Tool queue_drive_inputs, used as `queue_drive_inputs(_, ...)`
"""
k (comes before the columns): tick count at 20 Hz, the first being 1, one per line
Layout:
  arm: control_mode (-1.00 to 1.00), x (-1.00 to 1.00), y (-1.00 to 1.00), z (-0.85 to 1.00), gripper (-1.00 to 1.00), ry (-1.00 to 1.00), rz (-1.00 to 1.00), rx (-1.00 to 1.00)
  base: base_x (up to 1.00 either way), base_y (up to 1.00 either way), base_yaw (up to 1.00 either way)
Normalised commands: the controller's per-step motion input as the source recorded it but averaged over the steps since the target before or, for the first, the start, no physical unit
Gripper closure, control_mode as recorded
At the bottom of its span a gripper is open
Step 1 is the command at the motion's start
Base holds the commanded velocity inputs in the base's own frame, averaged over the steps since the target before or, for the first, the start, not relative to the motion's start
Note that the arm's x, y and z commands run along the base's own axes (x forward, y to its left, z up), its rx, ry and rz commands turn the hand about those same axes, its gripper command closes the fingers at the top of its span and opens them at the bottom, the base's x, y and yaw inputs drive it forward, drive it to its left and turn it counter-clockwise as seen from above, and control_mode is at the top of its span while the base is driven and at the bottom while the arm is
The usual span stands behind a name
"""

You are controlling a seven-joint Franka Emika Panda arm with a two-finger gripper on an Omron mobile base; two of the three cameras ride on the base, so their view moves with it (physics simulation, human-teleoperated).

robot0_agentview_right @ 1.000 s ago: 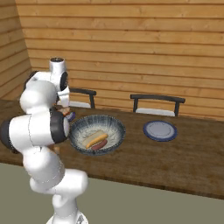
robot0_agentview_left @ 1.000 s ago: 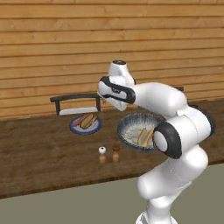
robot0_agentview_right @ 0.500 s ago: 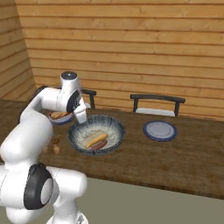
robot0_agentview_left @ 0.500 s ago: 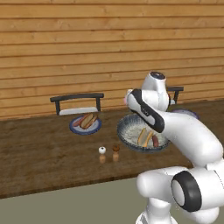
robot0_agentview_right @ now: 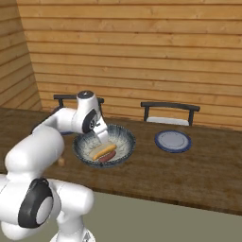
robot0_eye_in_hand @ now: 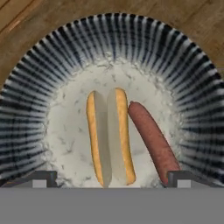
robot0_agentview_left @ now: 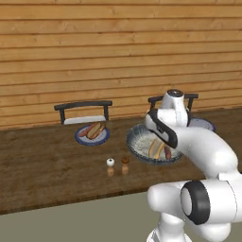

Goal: Place one bun and one sausage from the bowl on each plate.

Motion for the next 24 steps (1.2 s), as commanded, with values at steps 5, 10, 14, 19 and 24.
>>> queue_drive_inputs(5, -1.0, -0.05, -0.32, -0.6, -1.0, 0.11, 0.0, -0.09, 0.0, 0.0, 0.0)
queue_drive_inputs(10, -1.0, 0.11, -0.02, -0.25, -1.0, 0.11, 0.0, -0.03, 0.0, 0.0, 0.0)
queue_drive_inputs(14, -1.0, 0.21, 0.08, -0.14, -1.0, 0.05, 0.0, 0.0, 0.0, 0.0, 0.0)
queue_drive_inputs(19, -1.0, 0.15, 0.07, -0.28, -1.0, 0.02, 0.0, -0.02, 0.0, 0.0, 0.0)
queue_drive_inputs(24, -1.0, 0.1, 0.06, -0.33, -1.0, 0.0, 0.0, 0.0, 0.0, 0.0, 0.0)
